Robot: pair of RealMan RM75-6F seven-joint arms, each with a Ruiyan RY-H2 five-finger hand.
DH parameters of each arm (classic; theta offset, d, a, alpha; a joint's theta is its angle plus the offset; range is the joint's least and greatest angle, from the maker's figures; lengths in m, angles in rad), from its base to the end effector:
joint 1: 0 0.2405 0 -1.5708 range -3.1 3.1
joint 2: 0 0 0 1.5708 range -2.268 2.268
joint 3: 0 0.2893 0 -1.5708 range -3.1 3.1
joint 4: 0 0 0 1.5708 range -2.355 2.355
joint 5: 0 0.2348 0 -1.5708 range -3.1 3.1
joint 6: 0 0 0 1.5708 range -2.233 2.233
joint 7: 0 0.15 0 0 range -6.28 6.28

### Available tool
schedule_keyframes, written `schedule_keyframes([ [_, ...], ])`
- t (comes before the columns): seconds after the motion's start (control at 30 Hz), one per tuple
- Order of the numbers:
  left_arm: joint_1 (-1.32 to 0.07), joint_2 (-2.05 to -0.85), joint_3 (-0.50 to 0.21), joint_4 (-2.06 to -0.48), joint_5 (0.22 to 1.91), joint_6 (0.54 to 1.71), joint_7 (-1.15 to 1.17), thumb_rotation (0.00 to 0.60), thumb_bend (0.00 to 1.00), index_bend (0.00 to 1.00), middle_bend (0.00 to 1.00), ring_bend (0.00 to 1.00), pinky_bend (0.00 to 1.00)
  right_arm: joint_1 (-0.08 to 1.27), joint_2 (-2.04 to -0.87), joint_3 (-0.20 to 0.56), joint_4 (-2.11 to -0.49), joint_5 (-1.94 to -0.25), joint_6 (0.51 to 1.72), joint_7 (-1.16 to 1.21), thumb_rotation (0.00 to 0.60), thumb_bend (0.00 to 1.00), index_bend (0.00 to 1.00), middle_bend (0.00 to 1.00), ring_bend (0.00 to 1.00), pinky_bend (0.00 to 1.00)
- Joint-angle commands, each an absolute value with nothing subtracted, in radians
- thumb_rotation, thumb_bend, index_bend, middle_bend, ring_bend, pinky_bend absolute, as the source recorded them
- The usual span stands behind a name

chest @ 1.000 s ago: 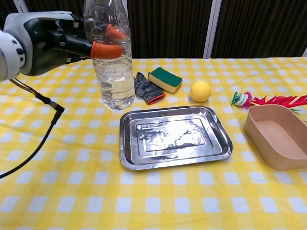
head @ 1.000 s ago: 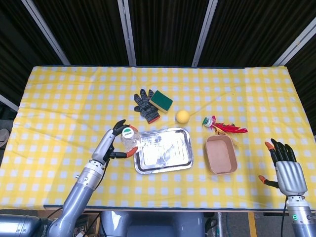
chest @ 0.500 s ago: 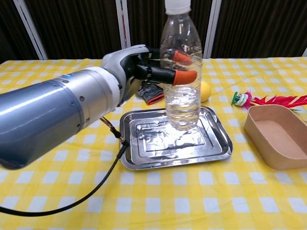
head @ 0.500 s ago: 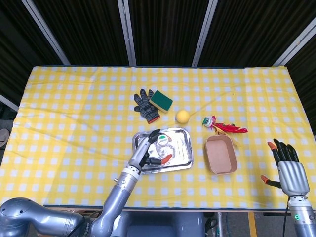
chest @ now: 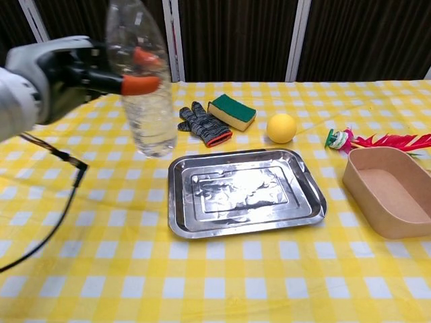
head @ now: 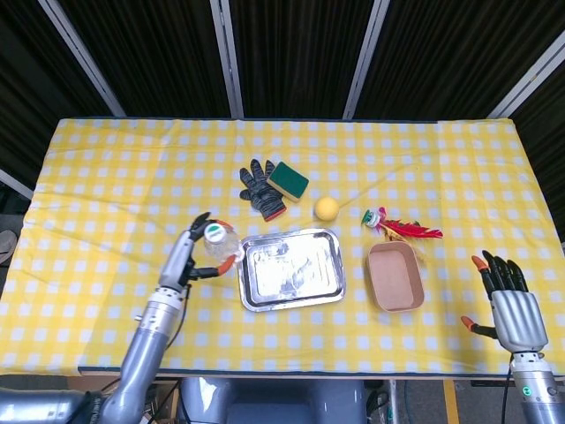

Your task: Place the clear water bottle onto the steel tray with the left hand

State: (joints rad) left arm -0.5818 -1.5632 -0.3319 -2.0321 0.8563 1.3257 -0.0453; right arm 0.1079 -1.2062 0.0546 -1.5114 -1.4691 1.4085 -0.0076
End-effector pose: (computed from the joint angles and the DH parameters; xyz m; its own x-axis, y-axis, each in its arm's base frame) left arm -0.1055 0.3050 0.0085 -0.5601 0.2371 0.7938 0.8242 0.0629 0.5628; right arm -0.3679 -0.2019 0.1216 0.4098 -0.0637 0.9100 -0.9116 0.0056 0.4109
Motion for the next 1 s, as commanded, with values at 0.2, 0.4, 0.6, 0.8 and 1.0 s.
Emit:
schedule_keyframes([
  [0.2,-0.534,-1.489,-0.311,-2.017,0.916,1.208,-0.181,0.6,0.52,0.55,0.55,0.05,0.0,0.113,-1.217,0.055,-1.509,-1.459,1.395,-0.032,0.6,0.05,0.08,0.0,0.0,0.0],
  [0.4,-0.644,-1.687,-0.36,-1.993,0.838,1.175,-0.122,0.6,0.52,0.55,0.55,0.05,0.0,0.113,-1.216,0.058,-1.498,-1.449,1.391,-0.025,0.6,0.05,0.08,0.0,0.0,0.0],
  [0.6,-0.666,-1.725,-0.403,-2.015,0.778,1.215,-0.071,0.6,0.52,0.55,0.55,0.05,0.0,0.112,-1.212,0.06,-1.496,-1.451,1.395,-0.011,0.6,0.05,0.08,0.0,0.0,0.0],
  [0.8,-0.565,-1.579,-0.387,-2.051,0.793,1.239,-0.113,0.6,0.52,0.56,0.56,0.05,0.0,0.113,-1.213,0.054,-1.506,-1.463,1.395,-0.018,0.6,0.05,0.08,0.0,0.0,0.0],
  [1.0,-0.516,-1.505,-0.376,-2.0,0.794,1.16,-0.207,0.6,0.52,0.56,0.55,0.05,0.0,0.115,-1.221,0.049,-1.512,-1.466,1.393,-0.04,0.6,0.05,0.08,0.0,0.0,0.0],
])
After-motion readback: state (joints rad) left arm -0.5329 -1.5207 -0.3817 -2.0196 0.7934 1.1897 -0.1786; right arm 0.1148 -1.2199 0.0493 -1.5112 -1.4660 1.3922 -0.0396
